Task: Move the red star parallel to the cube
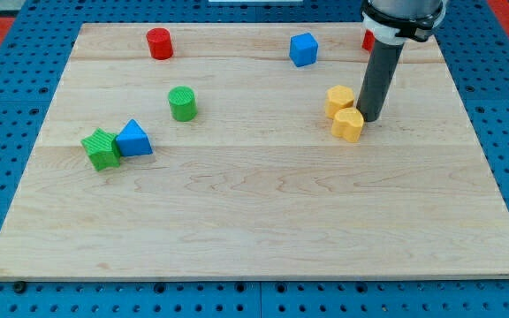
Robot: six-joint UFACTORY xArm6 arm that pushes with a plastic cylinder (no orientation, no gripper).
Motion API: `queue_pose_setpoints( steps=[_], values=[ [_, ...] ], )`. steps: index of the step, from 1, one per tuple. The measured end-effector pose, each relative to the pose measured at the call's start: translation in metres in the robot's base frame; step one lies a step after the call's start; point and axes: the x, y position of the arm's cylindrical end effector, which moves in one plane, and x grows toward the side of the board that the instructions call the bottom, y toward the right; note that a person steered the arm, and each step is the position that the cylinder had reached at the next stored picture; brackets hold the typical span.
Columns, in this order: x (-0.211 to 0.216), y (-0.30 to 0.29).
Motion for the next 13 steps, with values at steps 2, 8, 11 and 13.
queue_pose_setpoints(
  steps=[2, 8, 11, 13],
  values=[
    [-0.059, 0.069],
    [-0.187, 0.032],
    [-0.189, 0.045],
    [-0.187, 0.019]
  ],
)
